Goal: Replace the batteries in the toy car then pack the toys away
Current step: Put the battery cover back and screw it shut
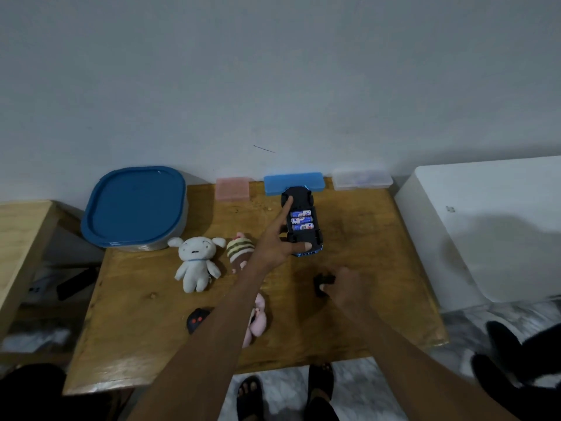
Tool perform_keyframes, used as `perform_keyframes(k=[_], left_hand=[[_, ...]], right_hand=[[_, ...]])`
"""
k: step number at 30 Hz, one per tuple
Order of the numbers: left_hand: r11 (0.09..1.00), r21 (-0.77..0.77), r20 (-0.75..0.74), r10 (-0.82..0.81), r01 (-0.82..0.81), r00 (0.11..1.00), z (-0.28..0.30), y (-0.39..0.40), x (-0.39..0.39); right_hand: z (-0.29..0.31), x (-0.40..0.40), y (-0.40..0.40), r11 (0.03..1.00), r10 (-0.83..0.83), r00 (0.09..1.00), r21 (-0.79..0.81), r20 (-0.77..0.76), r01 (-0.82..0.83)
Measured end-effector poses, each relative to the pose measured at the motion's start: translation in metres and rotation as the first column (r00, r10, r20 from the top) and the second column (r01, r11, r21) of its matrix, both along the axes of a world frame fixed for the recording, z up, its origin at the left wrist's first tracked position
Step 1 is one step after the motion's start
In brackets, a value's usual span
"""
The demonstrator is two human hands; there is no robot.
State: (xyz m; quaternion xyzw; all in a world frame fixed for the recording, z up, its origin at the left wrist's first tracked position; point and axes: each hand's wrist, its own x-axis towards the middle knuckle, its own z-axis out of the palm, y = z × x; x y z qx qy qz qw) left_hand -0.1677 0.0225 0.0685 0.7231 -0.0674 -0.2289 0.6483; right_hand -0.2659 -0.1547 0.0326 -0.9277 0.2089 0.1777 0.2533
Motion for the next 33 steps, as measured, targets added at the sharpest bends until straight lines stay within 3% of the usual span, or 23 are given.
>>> perform_keyframes(k=[4, 8, 10, 16, 18, 25, 33], left_hand=[[1.0, 0.02, -0.021, -0.017, 0.018, 1.0, -0.001, 0.001, 0.0], [1.0, 0.014, -0.011, -0.023, 0.023, 1.0, -0.001, 0.005, -0.003], [1.0, 0.003, -0.008, -0.003, 0.003, 1.0, 0.002, 0.008, -0.004], [1.0, 0.003, 0.033, -0.007, 0.007, 0.999, 0.015, 0.016, -0.003], [1.0, -0.003, 0.05, -0.017, 0.017, 0.999, 0.018, 0.018, -0.002], [0.998, -0.047, 0.081, -0.038, 0.042, 0.996, 0.026, 0.02, -0.003], [0.996, -0.061, 0.08, -0.054, 0.059, 0.995, 0.025, 0.029, -0.007]], right_hand=[[-0.004, -0.004, 0.005, 0.996, 0.026, 1.0, -0.083, 0.005, -0.026], [0.002, 0.001, 0.003, 0.999, -0.03, 0.997, 0.015, 0.077, 0.029], [0.013, 0.009, 0.0, 0.988, -0.12, 0.975, 0.119, 0.187, 0.099], [0.079, 0.056, -0.014, 0.895, -0.437, 0.759, 0.317, 0.483, 0.314], [0.103, 0.072, -0.017, 0.864, -0.477, 0.707, 0.424, 0.522, 0.269], [0.128, 0.092, 0.011, 0.869, -0.224, 0.836, 0.491, 0.501, -0.061], [0.116, 0.09, 0.022, 0.891, -0.13, 0.871, 0.441, 0.474, -0.107]])
